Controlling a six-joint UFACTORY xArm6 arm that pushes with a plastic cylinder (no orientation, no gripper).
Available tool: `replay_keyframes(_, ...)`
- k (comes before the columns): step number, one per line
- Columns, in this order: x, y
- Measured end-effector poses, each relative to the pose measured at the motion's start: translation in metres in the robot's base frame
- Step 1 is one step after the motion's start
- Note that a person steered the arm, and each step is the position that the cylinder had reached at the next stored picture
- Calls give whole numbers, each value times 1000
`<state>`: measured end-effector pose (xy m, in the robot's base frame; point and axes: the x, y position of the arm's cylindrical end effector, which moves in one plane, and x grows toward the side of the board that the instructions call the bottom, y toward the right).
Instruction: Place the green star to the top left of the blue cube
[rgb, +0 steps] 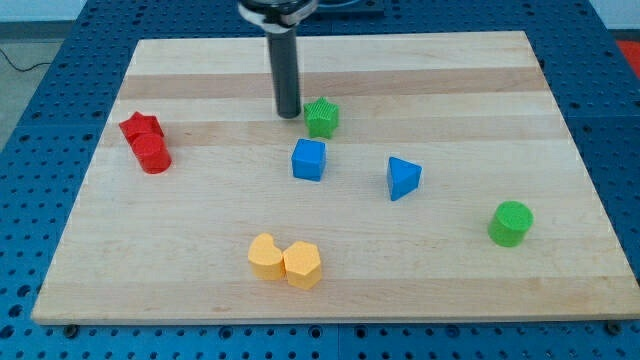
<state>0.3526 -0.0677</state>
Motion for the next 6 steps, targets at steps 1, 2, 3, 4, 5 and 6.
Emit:
replay_keyframes(1,-9,13)
replay_keyframes(2,-38,52)
replay_keyframes(3,-26,91)
replay_keyframes(4,12,93)
replay_keyframes(5,19,72)
replay_keyframes(6,19,50)
